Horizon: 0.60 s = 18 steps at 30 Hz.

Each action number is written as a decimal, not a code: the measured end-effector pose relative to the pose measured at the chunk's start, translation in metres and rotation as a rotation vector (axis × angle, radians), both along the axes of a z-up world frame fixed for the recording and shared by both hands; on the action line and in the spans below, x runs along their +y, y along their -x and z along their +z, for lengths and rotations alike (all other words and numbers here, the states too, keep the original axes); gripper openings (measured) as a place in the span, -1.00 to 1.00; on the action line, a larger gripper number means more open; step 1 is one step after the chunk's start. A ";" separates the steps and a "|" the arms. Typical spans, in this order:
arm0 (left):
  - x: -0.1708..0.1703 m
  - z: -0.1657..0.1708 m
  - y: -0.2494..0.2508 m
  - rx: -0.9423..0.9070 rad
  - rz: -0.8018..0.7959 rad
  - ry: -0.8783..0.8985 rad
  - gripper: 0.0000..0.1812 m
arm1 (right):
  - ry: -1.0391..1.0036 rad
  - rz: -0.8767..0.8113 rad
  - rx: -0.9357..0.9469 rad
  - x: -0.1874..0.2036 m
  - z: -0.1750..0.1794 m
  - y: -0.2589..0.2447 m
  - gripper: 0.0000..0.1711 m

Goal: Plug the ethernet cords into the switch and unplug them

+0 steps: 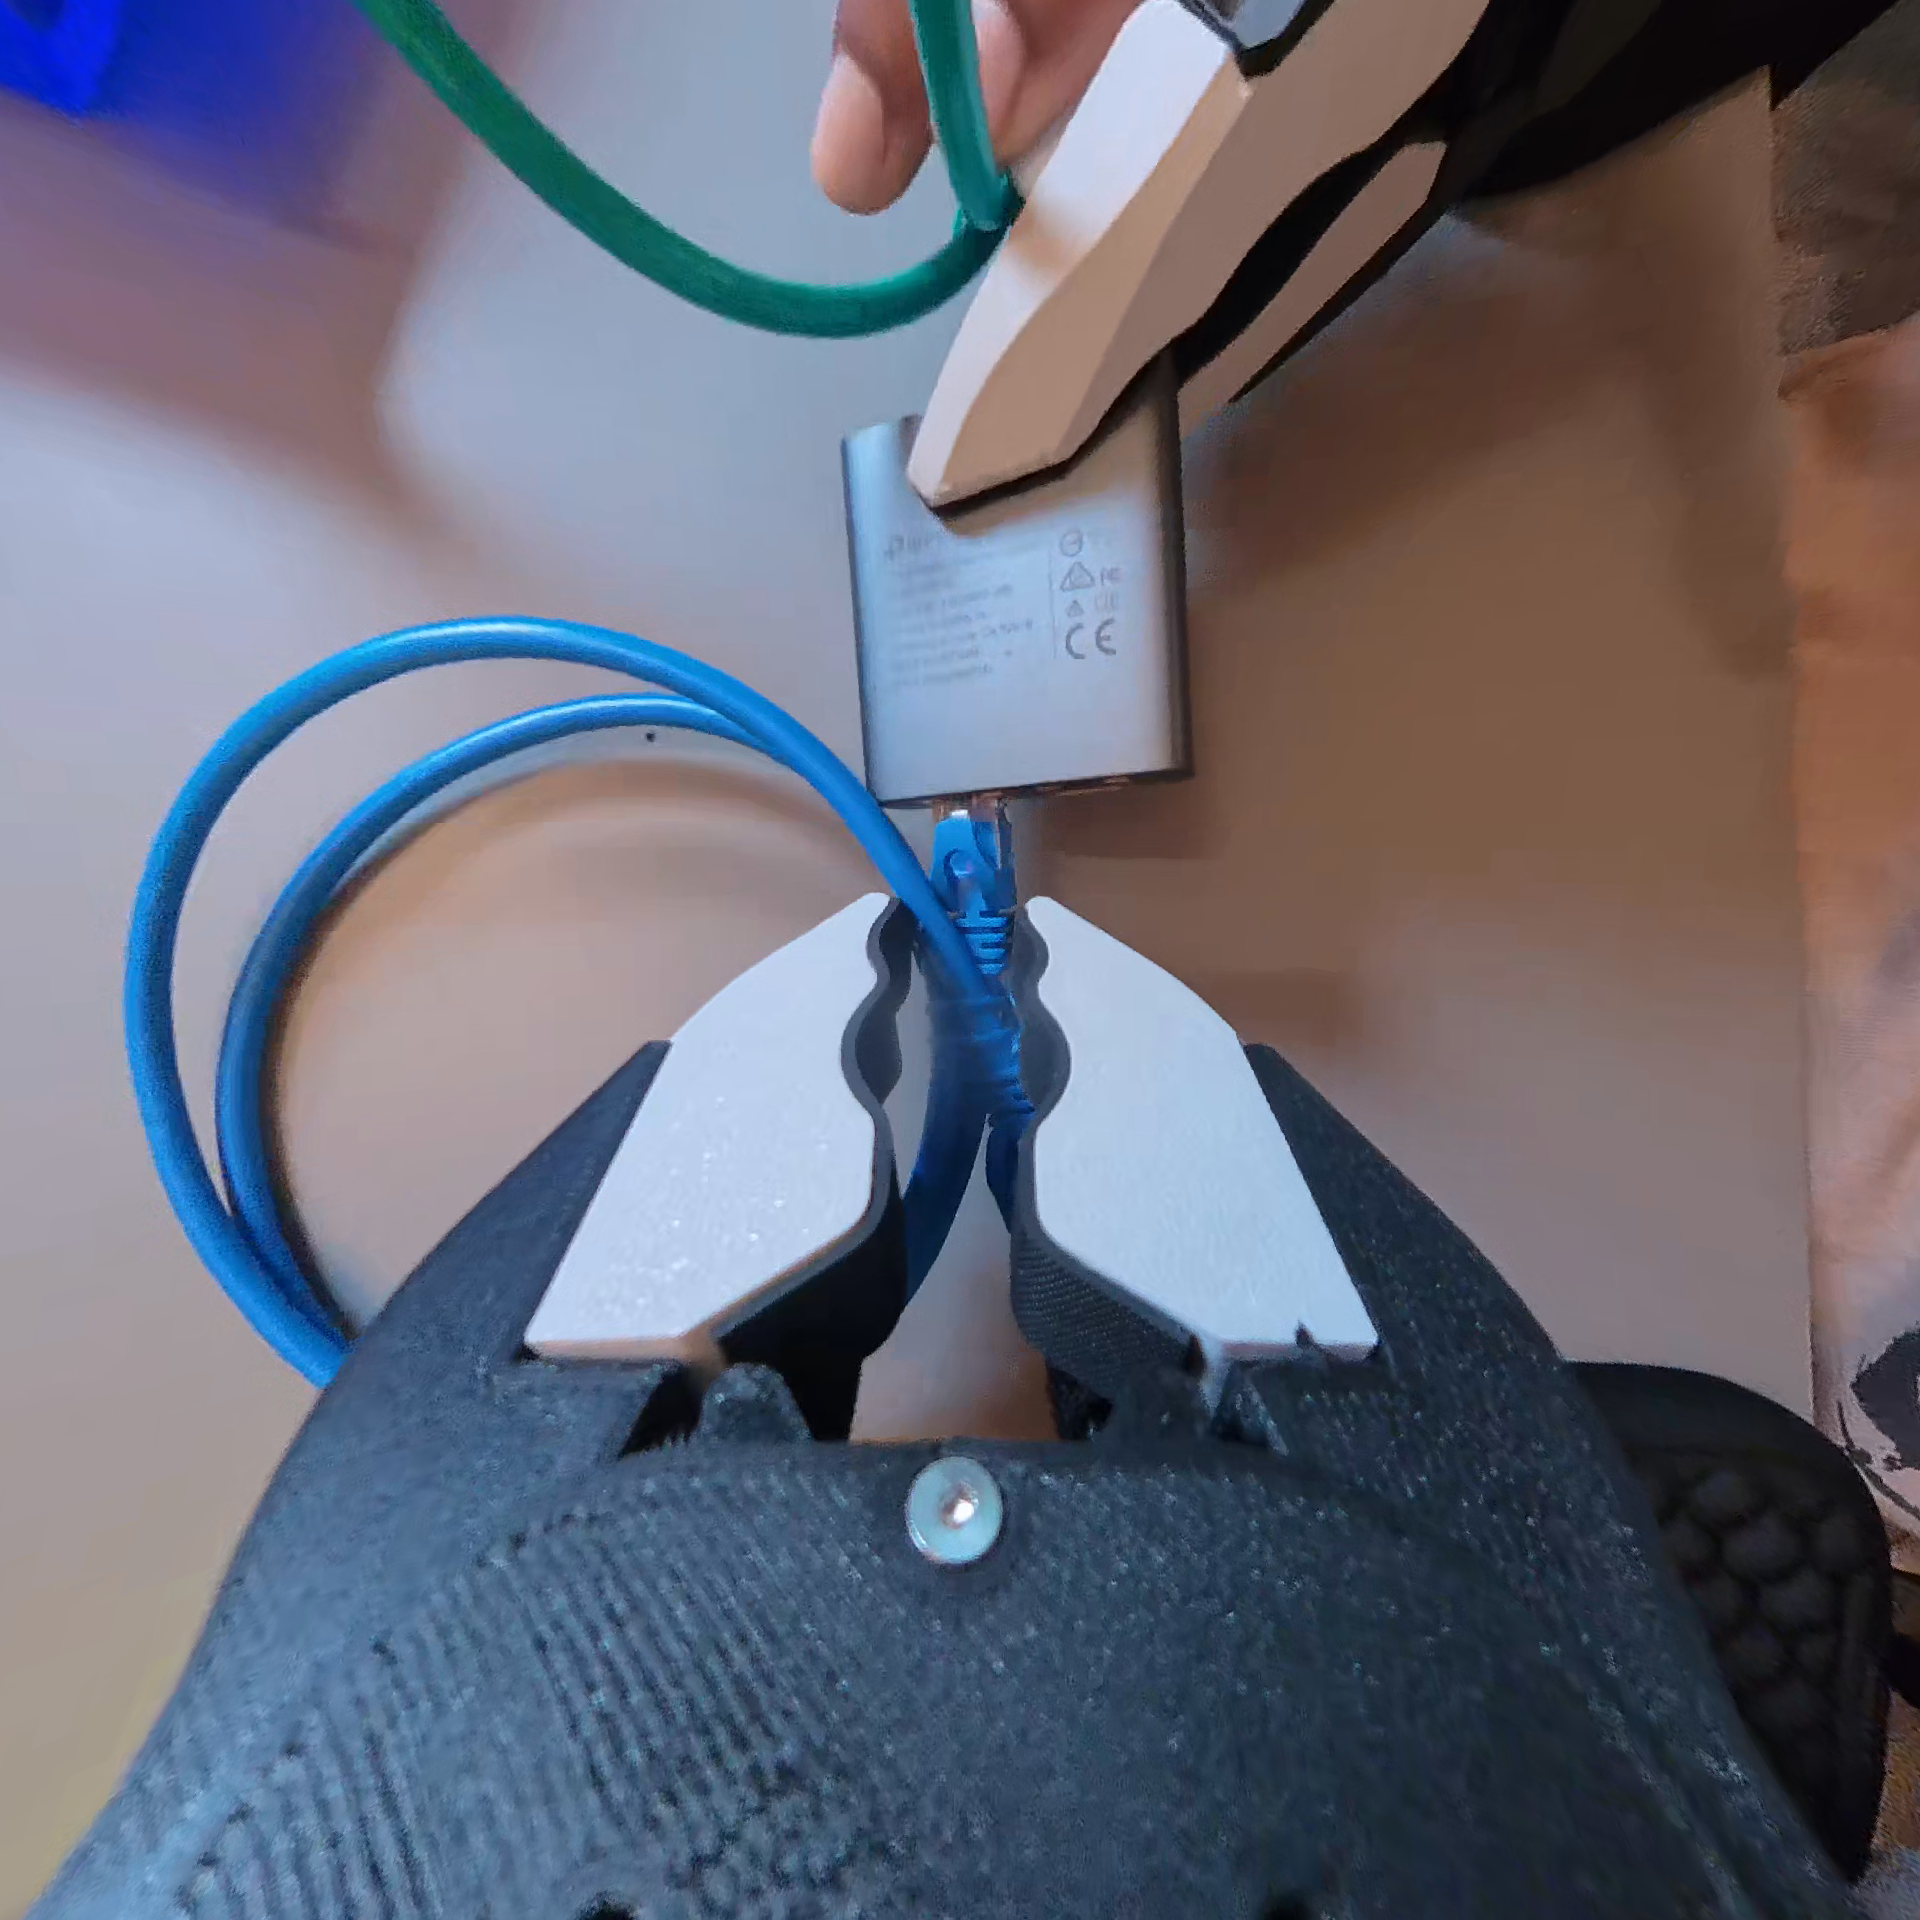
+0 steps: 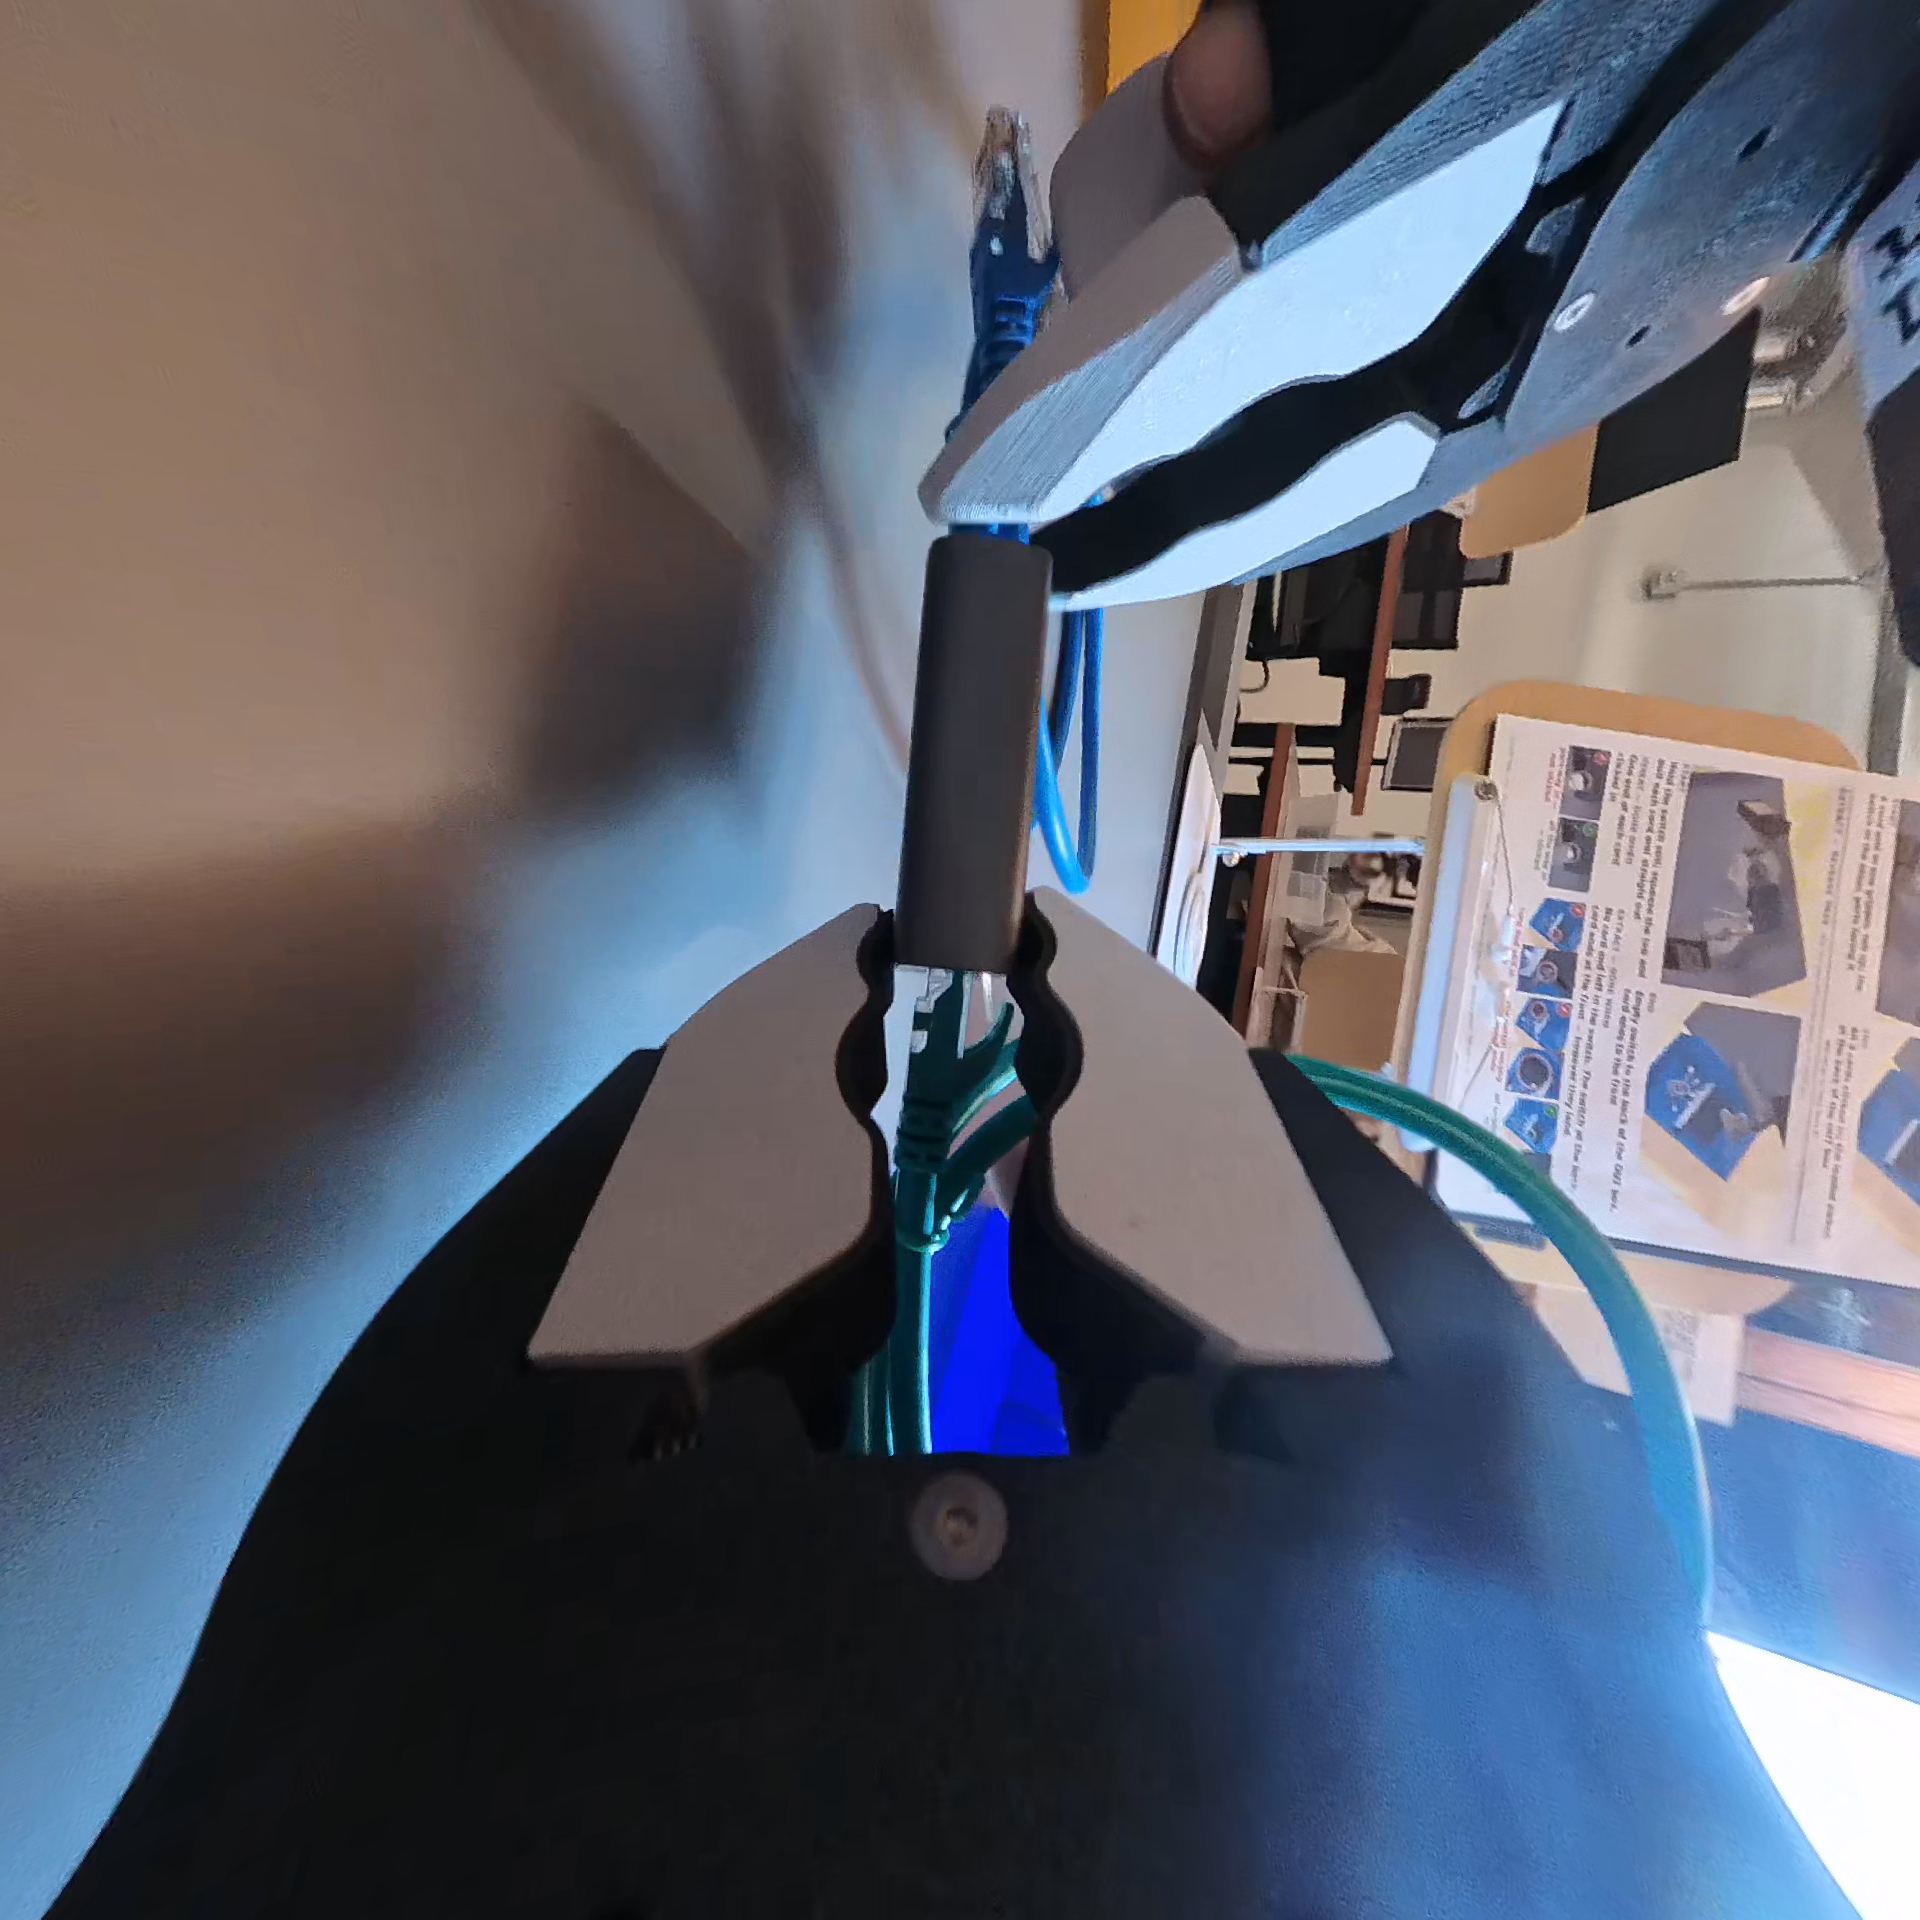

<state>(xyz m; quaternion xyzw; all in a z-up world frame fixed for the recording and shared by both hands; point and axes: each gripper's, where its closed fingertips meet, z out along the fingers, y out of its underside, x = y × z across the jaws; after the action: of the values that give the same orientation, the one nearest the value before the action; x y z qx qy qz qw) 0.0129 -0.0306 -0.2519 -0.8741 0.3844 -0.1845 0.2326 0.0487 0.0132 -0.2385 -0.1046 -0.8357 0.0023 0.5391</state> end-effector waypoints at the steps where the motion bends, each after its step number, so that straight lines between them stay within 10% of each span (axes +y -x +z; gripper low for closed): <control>1: -0.002 0.000 0.000 -0.009 -0.012 -0.001 -0.80 | 0.018 0.012 -0.007 -0.004 0.000 -0.001 -0.75; 11: 0.010 0.031 0.008 -0.005 -0.004 -0.206 -0.76 | 0.116 -0.047 0.053 0.006 0.019 0.004 -0.74; 18: 0.005 0.158 0.082 -0.073 0.280 -0.591 -0.75 | 0.120 -0.149 0.179 0.031 0.047 0.002 -0.74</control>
<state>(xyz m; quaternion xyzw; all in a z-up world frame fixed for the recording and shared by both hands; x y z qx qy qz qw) -0.0692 -0.0257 -0.0937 -0.8059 0.2888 -0.0623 0.5131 0.0465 0.0438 -0.1917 -0.1979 -0.7724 0.0216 0.6031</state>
